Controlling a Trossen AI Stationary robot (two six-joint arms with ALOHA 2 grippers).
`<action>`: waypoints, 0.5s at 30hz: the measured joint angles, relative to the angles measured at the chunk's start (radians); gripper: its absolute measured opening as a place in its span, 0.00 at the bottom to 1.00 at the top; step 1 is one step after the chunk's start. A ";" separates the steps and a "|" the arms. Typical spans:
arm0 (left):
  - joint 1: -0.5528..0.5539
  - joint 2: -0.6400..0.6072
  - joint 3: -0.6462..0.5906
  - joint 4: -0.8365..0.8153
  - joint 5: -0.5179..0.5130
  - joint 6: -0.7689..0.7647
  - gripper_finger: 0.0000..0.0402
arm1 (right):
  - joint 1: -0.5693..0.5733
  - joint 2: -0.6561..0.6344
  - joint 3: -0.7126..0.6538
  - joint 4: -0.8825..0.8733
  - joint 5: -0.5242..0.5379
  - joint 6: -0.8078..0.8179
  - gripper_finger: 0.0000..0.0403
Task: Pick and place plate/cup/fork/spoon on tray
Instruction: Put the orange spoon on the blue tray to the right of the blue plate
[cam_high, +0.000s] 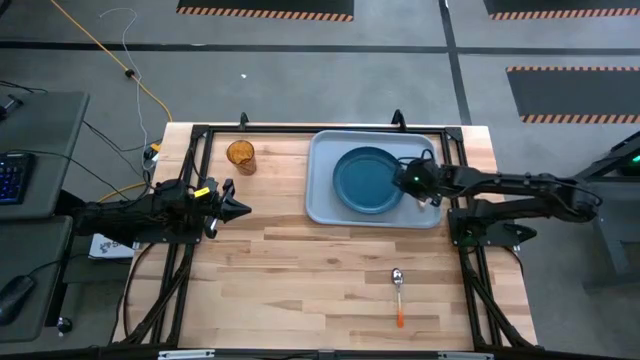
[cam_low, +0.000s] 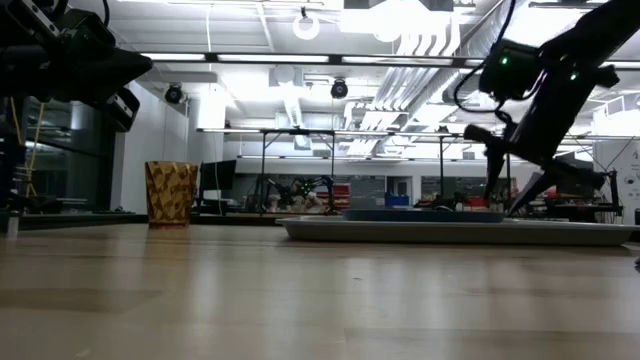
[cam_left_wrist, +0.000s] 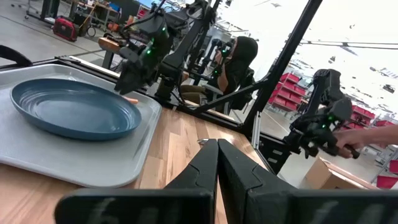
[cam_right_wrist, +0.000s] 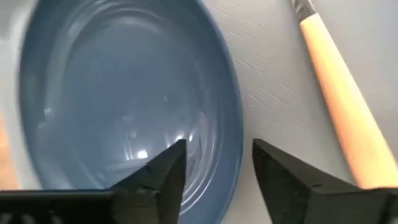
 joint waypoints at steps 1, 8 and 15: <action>0.000 0.000 0.000 0.000 0.000 0.000 0.00 | -0.004 -0.027 0.007 -0.024 -0.001 -0.022 0.48; 0.000 0.000 0.000 0.000 0.000 0.000 0.00 | 0.017 -0.221 0.164 -0.250 -0.068 -0.213 0.54; 0.000 0.000 0.000 0.000 0.000 0.000 0.00 | 0.284 -0.228 0.340 -0.334 -0.163 -0.177 0.53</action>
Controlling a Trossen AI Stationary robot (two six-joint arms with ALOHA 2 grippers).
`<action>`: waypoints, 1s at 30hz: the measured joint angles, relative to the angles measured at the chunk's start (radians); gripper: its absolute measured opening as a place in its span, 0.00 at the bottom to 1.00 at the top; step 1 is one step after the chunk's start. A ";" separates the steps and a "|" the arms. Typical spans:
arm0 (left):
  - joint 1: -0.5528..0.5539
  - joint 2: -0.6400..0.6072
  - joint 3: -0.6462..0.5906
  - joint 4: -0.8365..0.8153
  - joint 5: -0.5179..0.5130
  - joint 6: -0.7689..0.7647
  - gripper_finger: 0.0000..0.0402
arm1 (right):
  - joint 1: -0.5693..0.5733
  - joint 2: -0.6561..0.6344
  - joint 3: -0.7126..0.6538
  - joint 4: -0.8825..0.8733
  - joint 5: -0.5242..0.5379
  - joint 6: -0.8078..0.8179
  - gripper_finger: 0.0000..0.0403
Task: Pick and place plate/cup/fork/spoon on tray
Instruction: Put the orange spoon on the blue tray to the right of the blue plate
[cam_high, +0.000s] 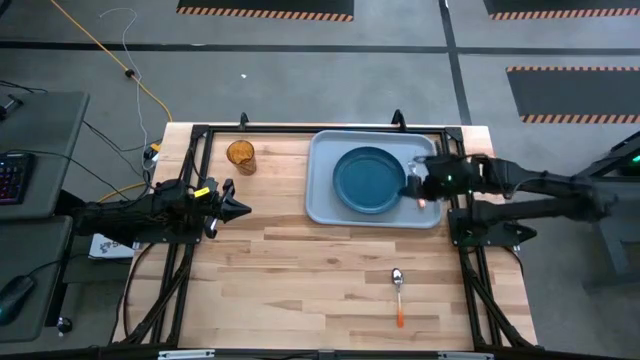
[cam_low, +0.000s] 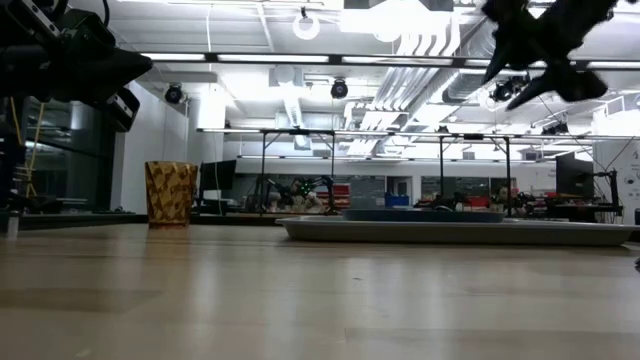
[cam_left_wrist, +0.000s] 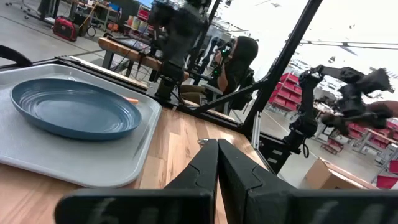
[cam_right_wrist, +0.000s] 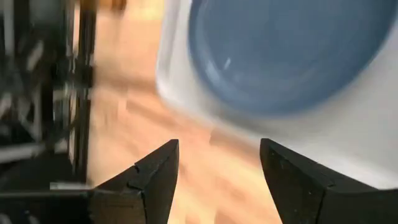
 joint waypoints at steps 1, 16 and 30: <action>0.000 0.000 0.000 0.000 0.000 0.000 0.00 | 0.059 0.019 0.016 -0.012 0.001 0.030 0.53; 0.000 0.000 0.000 0.000 0.000 0.000 0.00 | 0.890 0.581 0.052 0.214 0.017 0.971 0.53; 0.000 0.000 0.000 0.000 0.000 0.000 0.00 | 0.823 0.942 0.273 -0.015 -0.019 0.970 0.53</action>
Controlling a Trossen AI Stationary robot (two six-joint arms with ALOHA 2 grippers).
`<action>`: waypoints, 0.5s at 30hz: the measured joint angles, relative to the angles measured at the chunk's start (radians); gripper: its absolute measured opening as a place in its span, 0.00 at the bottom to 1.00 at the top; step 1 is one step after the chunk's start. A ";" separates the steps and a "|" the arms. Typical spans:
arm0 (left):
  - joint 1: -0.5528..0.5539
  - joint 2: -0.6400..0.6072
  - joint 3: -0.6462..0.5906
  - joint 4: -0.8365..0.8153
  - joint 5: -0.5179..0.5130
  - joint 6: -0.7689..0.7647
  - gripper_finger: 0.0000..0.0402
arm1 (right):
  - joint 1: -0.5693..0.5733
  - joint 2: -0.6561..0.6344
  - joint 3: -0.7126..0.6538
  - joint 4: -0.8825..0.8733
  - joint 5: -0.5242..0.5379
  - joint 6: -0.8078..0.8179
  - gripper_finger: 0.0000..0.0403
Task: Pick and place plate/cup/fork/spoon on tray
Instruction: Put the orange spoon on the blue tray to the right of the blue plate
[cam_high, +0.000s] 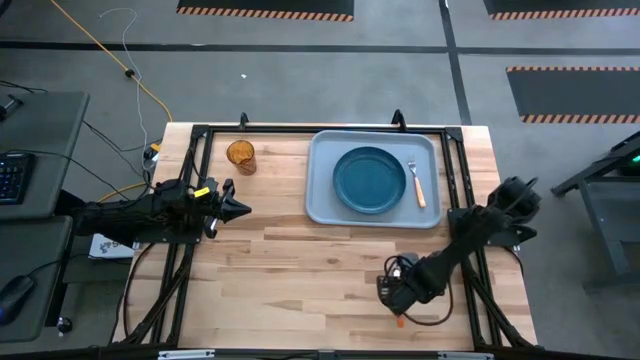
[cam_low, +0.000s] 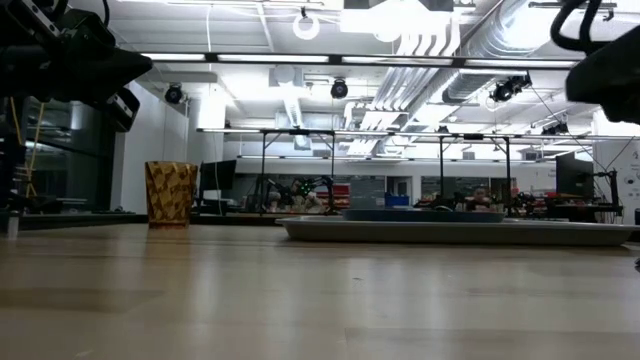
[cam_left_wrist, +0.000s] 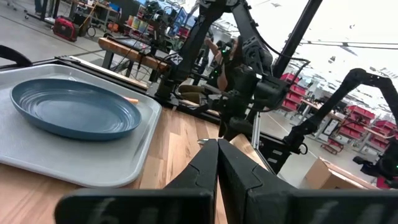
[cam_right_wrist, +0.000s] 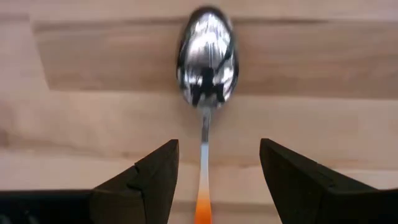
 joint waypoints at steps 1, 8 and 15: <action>0.000 0.000 0.000 0.000 0.000 0.000 0.00 | -0.004 0.002 0.000 0.002 0.001 -0.005 0.53; 0.000 0.000 0.000 0.000 0.000 0.000 0.00 | -0.013 0.002 -0.027 0.023 -0.004 -0.013 0.50; 0.000 0.000 0.000 0.000 0.000 0.000 0.00 | -0.013 0.002 -0.084 0.125 -0.011 -0.003 0.36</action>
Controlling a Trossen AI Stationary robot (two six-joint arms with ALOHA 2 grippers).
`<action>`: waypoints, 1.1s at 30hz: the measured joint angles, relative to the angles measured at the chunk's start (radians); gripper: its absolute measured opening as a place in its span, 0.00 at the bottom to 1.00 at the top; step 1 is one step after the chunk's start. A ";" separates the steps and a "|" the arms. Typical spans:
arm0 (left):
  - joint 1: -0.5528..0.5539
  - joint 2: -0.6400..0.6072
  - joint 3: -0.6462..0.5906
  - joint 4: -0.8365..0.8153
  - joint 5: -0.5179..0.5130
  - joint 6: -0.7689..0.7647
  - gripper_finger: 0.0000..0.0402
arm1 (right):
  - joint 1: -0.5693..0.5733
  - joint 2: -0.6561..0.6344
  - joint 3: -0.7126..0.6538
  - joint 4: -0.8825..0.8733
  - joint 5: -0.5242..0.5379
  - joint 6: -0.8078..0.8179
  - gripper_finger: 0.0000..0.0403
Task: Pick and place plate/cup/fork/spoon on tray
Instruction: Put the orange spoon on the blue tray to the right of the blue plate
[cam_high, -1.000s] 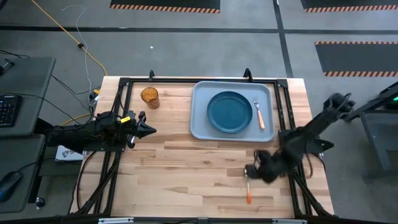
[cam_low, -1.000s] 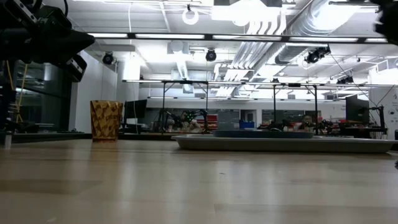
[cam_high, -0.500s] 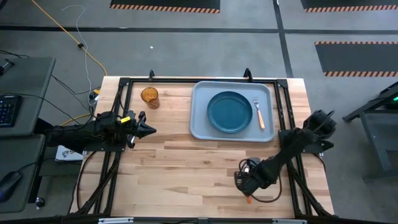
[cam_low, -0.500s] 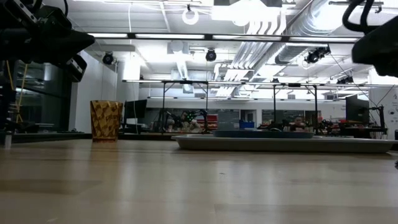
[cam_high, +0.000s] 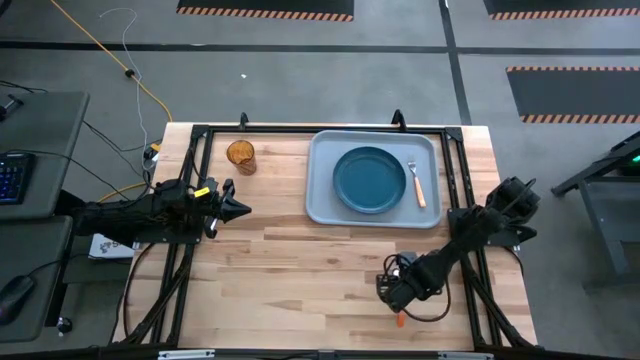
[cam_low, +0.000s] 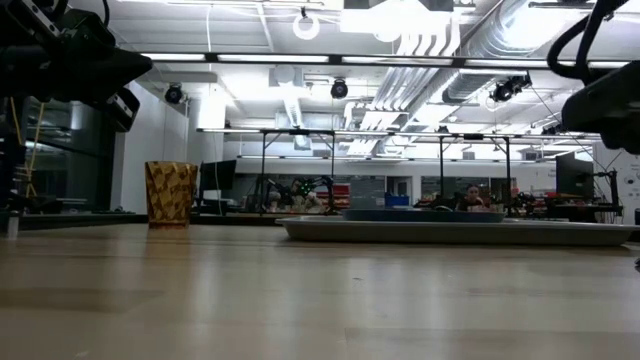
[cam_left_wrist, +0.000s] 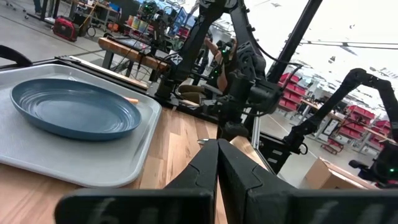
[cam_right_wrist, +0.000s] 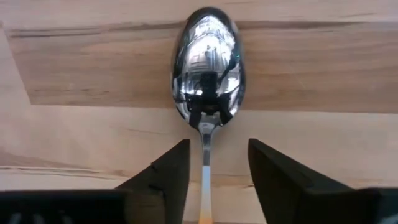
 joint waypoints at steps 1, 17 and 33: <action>0.000 0.000 0.000 0.000 0.000 0.000 0.00 | 0.000 0.000 -0.008 0.011 0.001 0.000 0.34; 0.000 0.000 0.000 0.000 0.000 0.000 0.00 | 0.000 0.000 -0.010 -0.022 0.011 -0.047 0.02; 0.000 0.000 0.000 0.000 0.000 0.000 0.00 | 0.002 -0.426 -0.010 0.030 0.333 -0.543 0.01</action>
